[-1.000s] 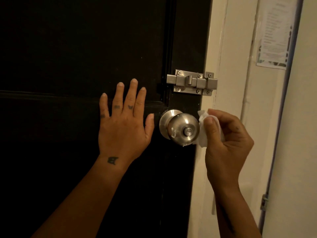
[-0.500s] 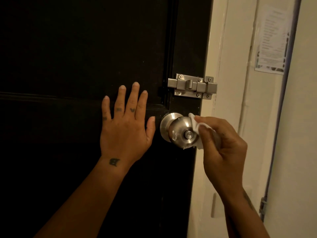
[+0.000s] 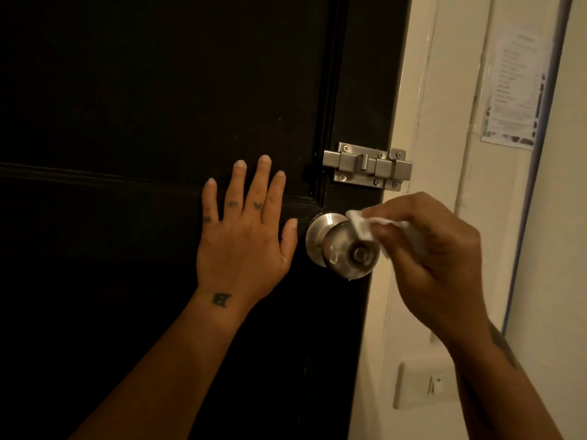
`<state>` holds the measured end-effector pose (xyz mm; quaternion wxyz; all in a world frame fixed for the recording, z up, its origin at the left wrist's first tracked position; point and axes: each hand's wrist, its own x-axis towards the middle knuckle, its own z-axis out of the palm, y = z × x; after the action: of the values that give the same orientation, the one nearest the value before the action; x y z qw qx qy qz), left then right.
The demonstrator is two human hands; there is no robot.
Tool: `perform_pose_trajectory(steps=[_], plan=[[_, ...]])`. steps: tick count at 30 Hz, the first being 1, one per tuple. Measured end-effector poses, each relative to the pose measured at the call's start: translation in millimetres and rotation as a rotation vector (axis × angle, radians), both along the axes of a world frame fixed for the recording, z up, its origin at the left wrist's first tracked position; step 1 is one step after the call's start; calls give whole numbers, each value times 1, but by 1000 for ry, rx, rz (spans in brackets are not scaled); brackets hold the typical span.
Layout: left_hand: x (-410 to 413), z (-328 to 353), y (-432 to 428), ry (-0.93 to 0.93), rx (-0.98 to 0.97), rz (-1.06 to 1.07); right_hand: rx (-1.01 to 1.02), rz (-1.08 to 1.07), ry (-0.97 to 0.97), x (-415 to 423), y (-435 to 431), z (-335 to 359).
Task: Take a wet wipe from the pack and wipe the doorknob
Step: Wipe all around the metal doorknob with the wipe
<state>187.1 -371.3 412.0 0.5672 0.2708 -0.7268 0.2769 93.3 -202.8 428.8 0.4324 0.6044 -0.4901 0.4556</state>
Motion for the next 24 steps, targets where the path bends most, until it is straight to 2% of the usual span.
perform_pose_trajectory(steps=[3,5,7,10,12,14,17,20,22,24], plan=[[0,-1,0,-7,-13,5,122,-80,10,0,-2,14],[0,-1,-1,-8,-22,15,114,-105,2,-2,3,23],[0,-1,-1,-6,-24,19,103,-114,79,0,7,26],[-1,-1,-2,-4,-21,17,225,-151,206,6,3,21],[0,-1,-1,-6,-26,20,255,-142,141,3,2,22],[1,-1,-1,-10,-28,19,185,-108,48,-1,4,25],[1,-1,-1,-17,-24,24,131,-120,125,3,9,22],[1,-1,-1,-17,-20,22,271,-244,268,13,3,20],[2,-1,-1,-16,-21,19,356,-292,233,13,0,29],[2,-1,0,-21,-21,20,341,-282,170,12,4,37]])
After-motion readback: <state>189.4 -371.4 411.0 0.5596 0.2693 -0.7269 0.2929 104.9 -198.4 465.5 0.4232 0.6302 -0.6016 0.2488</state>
